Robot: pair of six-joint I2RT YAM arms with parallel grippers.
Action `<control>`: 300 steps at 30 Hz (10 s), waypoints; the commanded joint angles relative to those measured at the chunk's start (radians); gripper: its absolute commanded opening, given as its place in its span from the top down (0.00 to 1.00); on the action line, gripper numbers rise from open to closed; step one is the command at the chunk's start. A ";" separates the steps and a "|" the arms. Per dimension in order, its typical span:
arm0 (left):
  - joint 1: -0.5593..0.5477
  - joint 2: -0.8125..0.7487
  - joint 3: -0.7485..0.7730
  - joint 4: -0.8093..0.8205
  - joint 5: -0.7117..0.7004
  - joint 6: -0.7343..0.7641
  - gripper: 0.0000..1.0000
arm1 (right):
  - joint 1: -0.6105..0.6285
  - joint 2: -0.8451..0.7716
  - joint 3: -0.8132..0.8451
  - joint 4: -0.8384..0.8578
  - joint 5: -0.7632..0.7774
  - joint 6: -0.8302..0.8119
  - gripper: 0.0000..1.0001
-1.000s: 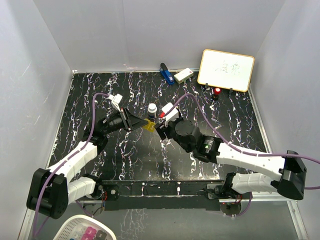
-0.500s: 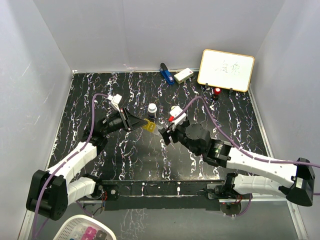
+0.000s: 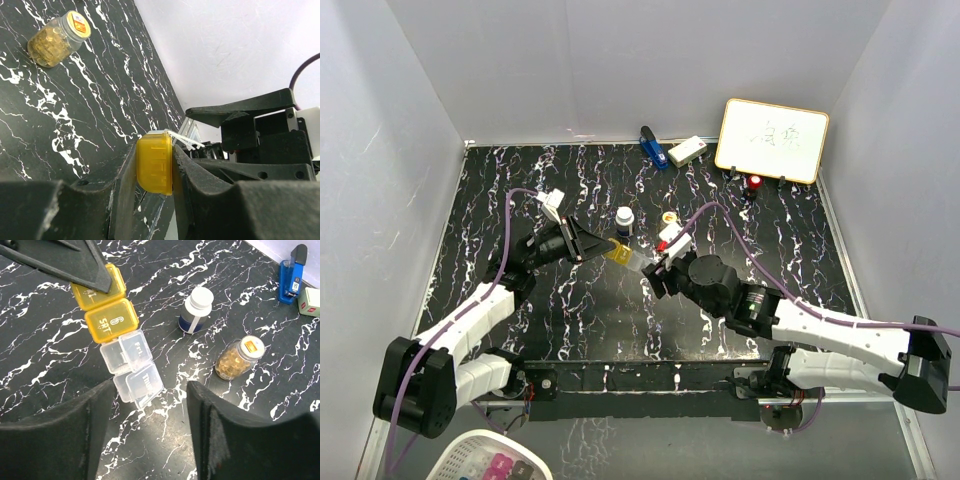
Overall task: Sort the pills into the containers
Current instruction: Open the pill container at the center of the board, then place the pill container at the center of the board, then pick up the pill bottle at the center of the board, then open the lid of the pill bottle.
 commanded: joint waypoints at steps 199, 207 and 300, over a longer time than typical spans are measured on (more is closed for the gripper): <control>-0.003 -0.113 -0.157 0.195 -0.139 0.352 0.01 | -0.521 0.344 0.423 -0.025 -0.524 0.193 1.00; -0.003 -0.058 -0.213 0.432 -0.010 0.322 0.01 | -0.498 0.333 0.476 -0.073 -0.814 0.250 1.00; -0.080 -0.139 -0.208 0.354 -0.226 0.481 1.00 | -0.158 0.416 0.504 0.051 -0.216 0.387 0.48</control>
